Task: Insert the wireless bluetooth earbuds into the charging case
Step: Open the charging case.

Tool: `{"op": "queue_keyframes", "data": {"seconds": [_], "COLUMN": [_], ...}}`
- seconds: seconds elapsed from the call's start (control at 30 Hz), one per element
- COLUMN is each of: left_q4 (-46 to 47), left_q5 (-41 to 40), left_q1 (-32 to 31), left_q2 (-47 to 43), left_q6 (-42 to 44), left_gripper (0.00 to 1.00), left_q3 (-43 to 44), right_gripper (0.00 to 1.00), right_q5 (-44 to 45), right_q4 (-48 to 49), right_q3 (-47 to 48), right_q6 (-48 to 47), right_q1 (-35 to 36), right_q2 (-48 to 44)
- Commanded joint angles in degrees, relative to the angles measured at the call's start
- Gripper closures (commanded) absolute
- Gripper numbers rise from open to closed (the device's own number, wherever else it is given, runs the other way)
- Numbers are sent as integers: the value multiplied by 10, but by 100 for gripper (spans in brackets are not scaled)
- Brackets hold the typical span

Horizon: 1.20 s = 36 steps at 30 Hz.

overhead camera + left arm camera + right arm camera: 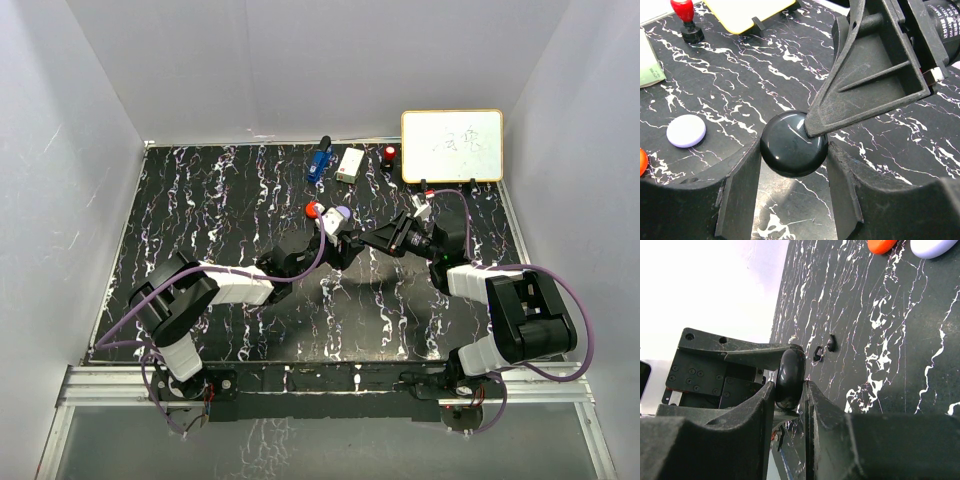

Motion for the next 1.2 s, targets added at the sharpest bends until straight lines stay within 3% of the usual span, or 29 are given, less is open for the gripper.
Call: {"op": "queue_keyframes", "data": {"seconds": [0.0,0.1,0.27,0.6,0.77,1.17], "left_q4": [31,37,36,-9,-50,-44], "left_q5": [-6,-25,-52,-160,-175,-159], "left_q1": [0,0,0,7,8,9], "left_q2": [-24,-37,-79,-159,-127,-65], "left_q6": [-7,-7,-6,-41,-61,-79], "left_gripper": [56,42,34,30,30,29], "left_q3": [-4,-18,-54,-96,-57,-32], "right_gripper": [99,100,100,100,100,100], "right_q5": [9,11,17,21,22,19], "right_q4": [34,31,25,-3,-27,-40], "right_q3": [-3,0,7,16,19,21], "right_q6": [-6,-8,-13,-40,-55,-63], "right_q1": [2,1,2,1,2,2], "right_q2": [-6,-5,-1,1,-9,-28]}}
